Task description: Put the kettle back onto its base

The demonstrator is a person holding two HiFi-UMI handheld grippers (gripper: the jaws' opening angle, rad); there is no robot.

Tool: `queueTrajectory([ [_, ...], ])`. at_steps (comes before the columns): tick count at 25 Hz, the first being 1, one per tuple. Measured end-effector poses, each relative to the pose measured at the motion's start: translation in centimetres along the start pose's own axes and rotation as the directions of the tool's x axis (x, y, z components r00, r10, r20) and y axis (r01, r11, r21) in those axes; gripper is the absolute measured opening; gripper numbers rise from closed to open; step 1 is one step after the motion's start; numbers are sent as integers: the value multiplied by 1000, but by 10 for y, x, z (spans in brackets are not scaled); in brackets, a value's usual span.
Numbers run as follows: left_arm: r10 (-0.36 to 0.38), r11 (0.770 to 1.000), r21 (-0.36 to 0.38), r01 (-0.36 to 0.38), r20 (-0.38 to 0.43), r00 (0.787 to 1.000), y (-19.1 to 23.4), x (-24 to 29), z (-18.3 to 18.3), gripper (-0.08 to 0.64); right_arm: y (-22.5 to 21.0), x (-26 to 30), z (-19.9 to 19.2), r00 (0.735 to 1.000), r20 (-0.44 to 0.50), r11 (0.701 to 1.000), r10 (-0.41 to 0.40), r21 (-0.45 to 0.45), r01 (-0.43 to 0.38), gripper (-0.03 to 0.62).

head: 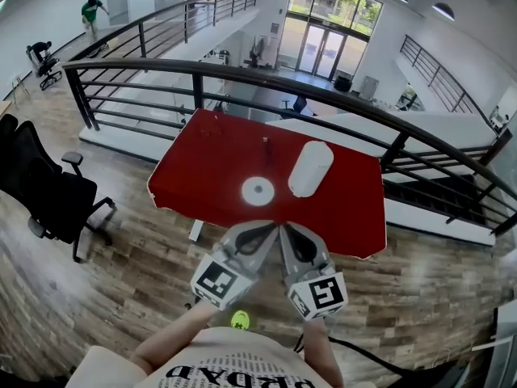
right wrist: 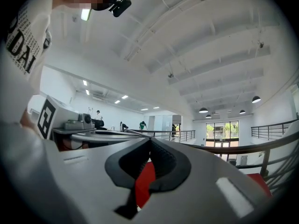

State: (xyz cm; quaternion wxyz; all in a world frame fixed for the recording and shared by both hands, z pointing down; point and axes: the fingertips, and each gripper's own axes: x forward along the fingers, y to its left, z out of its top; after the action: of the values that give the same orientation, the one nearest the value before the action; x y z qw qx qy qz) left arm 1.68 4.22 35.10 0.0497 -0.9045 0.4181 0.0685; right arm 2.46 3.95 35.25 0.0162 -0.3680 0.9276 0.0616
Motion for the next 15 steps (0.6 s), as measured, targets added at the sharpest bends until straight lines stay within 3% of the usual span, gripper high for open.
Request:
queueTrajectory([
  [15, 36, 999, 2, -36, -26, 999, 10, 29, -24, -8, -30, 11, -21, 999, -5, 999, 46, 17, -46, 8],
])
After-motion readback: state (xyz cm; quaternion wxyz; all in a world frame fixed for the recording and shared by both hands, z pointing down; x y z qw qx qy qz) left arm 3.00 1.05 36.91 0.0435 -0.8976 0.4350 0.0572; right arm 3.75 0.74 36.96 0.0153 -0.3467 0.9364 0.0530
